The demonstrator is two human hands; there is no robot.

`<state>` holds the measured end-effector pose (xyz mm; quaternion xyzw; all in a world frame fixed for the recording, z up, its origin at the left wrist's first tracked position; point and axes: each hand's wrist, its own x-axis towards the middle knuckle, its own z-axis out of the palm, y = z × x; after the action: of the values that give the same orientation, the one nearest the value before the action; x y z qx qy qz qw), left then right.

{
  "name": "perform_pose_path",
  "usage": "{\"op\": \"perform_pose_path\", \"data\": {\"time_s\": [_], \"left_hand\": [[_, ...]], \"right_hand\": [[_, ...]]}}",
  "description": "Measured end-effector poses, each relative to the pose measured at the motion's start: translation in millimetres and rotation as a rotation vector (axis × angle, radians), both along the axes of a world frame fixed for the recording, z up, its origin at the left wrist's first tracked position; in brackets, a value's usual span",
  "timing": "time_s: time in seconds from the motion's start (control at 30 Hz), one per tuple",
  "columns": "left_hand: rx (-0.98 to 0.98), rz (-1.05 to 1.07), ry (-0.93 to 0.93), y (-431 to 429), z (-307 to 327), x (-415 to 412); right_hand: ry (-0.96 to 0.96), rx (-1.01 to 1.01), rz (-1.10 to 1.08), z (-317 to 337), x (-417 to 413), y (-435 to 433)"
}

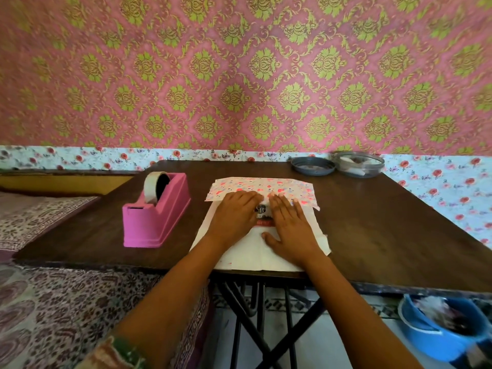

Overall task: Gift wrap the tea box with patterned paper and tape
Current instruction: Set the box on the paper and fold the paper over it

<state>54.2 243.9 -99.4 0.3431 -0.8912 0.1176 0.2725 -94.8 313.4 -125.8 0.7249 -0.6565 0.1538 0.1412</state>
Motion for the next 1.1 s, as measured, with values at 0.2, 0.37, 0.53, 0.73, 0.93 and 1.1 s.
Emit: {"op": "perform_pose_path", "data": {"time_s": [0.2, 0.37, 0.53, 0.73, 0.93, 1.1], "left_hand": [[0.014, 0.237, -0.229, -16.1, 15.3, 5.1], [0.112, 0.207, -0.170, -24.4, 34.1, 38.6], [0.144, 0.124, -0.026, -18.8, 24.3, 39.2], [0.144, 0.142, -0.015, -20.6, 22.3, 38.4], [0.403, 0.050, 0.105, -12.2, 9.4, 47.3], [0.675, -0.063, 0.609, 8.0, 28.8, 79.0]], "right_hand": [[-0.010, -0.002, 0.000, -0.4, 0.5, 1.5], [-0.040, -0.009, 0.013, 0.6, -1.0, 1.1], [-0.209, 0.061, 0.026, 22.3, 2.2, 6.9], [-0.128, 0.060, -0.068, 59.7, 26.7, -1.9], [-0.062, 0.060, -0.061, 18.4, 53.7, -14.0], [-0.051, 0.003, -0.075, 7.1, 52.7, -18.7]]}}
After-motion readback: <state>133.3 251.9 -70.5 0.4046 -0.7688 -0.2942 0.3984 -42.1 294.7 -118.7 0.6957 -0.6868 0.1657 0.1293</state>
